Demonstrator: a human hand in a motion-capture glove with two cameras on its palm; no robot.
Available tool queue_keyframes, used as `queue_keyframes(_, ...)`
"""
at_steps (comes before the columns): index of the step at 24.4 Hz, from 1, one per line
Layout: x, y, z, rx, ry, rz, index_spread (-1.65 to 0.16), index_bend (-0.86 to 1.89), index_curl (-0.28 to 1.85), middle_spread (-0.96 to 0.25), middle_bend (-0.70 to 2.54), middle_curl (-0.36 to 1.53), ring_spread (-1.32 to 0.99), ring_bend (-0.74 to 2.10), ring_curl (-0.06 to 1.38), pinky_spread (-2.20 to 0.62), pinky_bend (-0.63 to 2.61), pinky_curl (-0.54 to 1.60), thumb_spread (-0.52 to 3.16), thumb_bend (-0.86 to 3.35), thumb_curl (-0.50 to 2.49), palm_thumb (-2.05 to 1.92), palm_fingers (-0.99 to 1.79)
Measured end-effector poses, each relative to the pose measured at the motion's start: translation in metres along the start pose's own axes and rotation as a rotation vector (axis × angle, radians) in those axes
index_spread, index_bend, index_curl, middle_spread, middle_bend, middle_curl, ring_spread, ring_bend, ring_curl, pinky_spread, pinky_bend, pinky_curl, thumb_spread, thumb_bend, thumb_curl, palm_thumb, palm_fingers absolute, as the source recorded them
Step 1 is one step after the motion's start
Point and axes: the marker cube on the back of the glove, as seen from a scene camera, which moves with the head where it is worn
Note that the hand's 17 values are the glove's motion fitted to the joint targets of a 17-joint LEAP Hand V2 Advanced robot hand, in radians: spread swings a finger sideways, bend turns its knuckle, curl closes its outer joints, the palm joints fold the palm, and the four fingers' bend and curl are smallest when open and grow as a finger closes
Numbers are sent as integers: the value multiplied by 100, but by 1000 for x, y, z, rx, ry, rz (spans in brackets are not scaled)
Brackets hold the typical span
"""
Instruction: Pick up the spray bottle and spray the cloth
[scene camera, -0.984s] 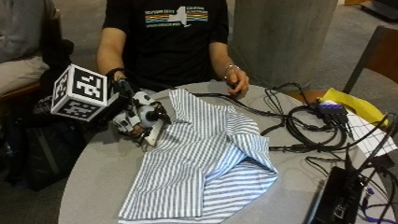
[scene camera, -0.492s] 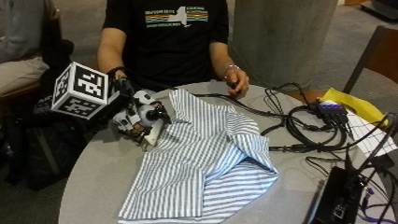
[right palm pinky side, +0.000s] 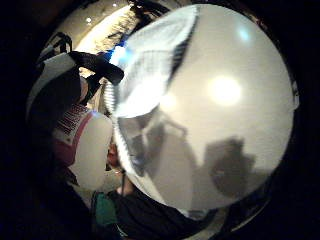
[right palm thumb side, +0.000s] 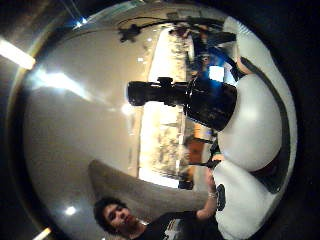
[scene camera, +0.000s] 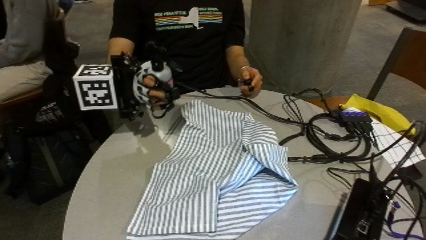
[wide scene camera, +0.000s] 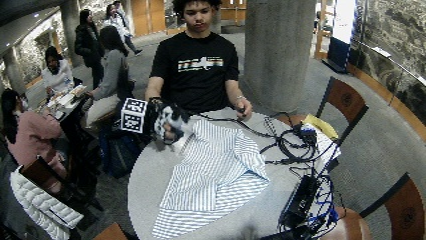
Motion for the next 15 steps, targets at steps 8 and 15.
queue_keyframes(8, -16, 46, 122, -166, -194, -254, -15, 15, 35, -6, 41, 52, -8, 60, 44, -10, 35, 36, 54, -3, 65, 100, 107)
queue_keyframes(15, 5, 73, 238, -479, -98, -192, -17, 14, 36, -6, 41, 52, -8, 54, 43, -7, 24, 35, 68, -5, 60, 94, 102)
